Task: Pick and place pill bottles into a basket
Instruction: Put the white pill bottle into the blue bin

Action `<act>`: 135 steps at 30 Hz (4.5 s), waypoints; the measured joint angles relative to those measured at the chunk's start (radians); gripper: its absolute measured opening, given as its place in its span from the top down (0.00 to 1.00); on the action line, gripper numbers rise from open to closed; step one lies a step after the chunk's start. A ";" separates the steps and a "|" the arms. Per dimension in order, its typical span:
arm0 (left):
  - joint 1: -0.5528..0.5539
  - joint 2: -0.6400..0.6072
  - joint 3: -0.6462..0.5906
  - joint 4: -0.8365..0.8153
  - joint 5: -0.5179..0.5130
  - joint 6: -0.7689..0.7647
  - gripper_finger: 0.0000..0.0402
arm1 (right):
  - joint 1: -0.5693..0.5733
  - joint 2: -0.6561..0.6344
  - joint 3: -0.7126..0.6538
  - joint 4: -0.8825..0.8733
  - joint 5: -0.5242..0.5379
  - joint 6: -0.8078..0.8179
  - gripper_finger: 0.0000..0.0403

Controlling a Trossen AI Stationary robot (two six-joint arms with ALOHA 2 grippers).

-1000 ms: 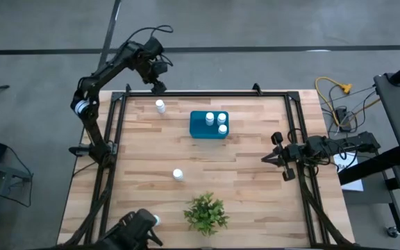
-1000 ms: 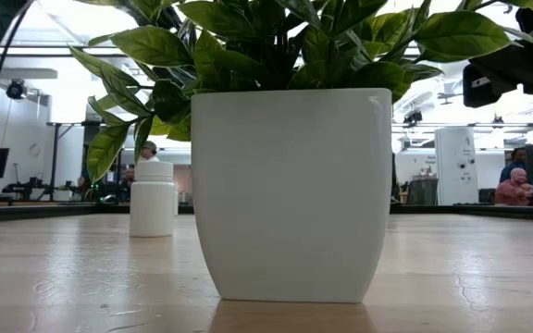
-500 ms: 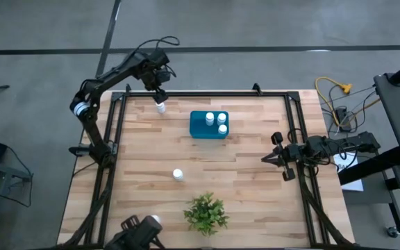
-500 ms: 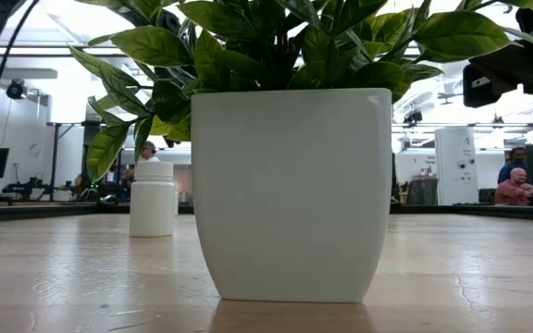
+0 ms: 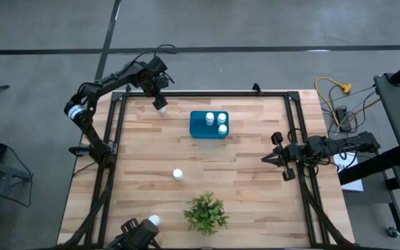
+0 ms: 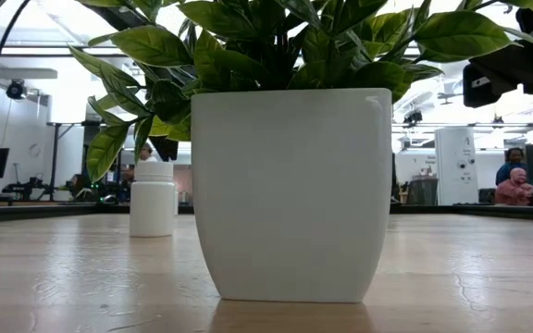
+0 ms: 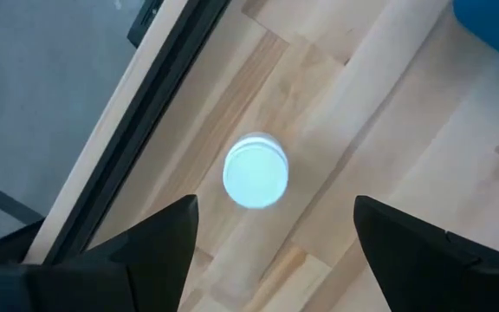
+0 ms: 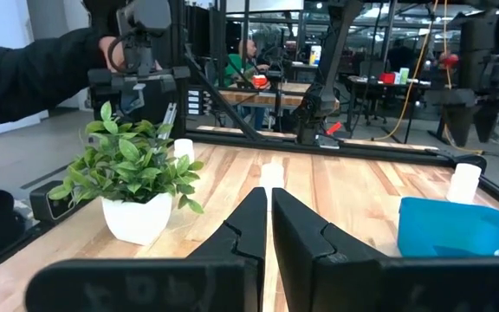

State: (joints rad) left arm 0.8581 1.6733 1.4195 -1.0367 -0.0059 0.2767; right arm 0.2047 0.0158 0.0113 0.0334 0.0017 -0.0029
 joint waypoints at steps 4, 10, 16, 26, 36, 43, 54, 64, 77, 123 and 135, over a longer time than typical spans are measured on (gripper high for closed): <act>0.000 0.000 -0.026 0.027 0.001 0.002 0.28 | 0.000 0.000 0.000 0.000 0.000 0.000 0.97; 0.011 0.003 -0.046 0.058 0.003 0.015 0.28 | 0.000 0.000 0.000 0.000 0.000 0.002 0.97; 0.024 0.004 -0.061 0.098 0.003 0.017 0.28 | 0.000 0.000 0.000 0.000 0.000 0.000 0.97; 0.038 0.011 -0.133 0.159 0.003 0.026 0.28 | 0.000 0.000 0.000 0.000 0.000 0.000 0.97; 0.052 0.039 -0.139 0.195 0.029 0.036 0.28 | 0.000 0.000 0.000 0.000 0.000 0.002 0.97; 0.057 0.073 -0.147 0.200 0.031 0.044 0.28 | 0.000 0.000 0.000 0.000 0.000 0.000 0.97; 0.059 0.093 -0.150 0.226 0.032 0.045 0.28 | 0.000 0.000 0.000 0.000 0.000 0.001 0.97; 0.059 0.093 -0.150 0.228 0.032 0.044 0.31 | 0.000 0.000 0.000 0.000 0.000 0.000 0.97; 0.059 0.091 -0.150 0.227 0.036 0.053 0.65 | 0.000 0.000 0.000 0.000 0.000 0.000 0.97; -0.246 -0.005 0.097 0.119 0.282 0.164 0.65 | 0.000 0.000 0.000 0.000 0.000 0.001 0.97; -0.273 0.123 0.219 0.118 0.296 0.212 0.65 | 0.000 0.000 0.000 0.000 0.000 0.001 0.97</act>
State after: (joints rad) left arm 0.5854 1.7959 1.6382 -0.9187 0.2900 0.4885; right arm 0.2047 0.0154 0.0113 0.0334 0.0017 -0.0022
